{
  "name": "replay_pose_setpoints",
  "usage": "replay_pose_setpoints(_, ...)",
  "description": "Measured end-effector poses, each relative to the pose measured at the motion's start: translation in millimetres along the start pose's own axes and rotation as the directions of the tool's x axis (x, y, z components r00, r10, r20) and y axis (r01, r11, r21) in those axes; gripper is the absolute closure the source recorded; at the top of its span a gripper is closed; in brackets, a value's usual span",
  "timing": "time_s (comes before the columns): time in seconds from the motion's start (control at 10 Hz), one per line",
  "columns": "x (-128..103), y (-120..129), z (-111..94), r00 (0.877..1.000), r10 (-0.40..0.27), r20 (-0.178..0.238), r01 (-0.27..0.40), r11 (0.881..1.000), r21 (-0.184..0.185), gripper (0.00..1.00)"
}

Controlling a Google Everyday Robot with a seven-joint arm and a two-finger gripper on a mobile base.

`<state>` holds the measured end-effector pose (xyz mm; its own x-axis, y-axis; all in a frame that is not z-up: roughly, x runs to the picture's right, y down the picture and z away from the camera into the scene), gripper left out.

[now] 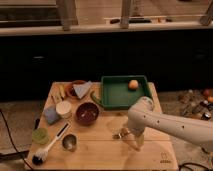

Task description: Place fork in metal cup

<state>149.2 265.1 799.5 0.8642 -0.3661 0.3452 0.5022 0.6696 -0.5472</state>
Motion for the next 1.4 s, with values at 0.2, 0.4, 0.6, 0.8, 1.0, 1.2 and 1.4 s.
replay_pose_setpoints(0.2,-14.0,-9.0,2.0,1.0,-0.013,0.014,0.013,1.0,0.002,0.27)
replay_pose_setpoints(0.4,-20.6,-15.5,4.1,1.0,-0.013,0.015,0.013,1.0,0.001,0.47)
replay_pose_setpoints(0.6,-17.9,-17.2,6.3,1.0,0.002,0.015,-0.002,1.0,-0.004,0.67)
replay_pose_setpoints(0.8,-9.3,-15.7,8.5,0.999,0.026,0.021,-0.026,1.0,-0.007,0.87)
replay_pose_setpoints(1.0,-4.4,-19.5,13.9,0.999,0.031,0.031,-0.031,1.0,0.004,0.99)
replay_pose_setpoints(1.2,-2.9,-17.0,10.8,0.999,0.031,0.028,-0.031,1.0,0.0,1.0)
replay_pose_setpoints(1.4,-0.7,-15.3,10.4,0.999,0.033,0.025,-0.033,0.999,-0.005,1.0)
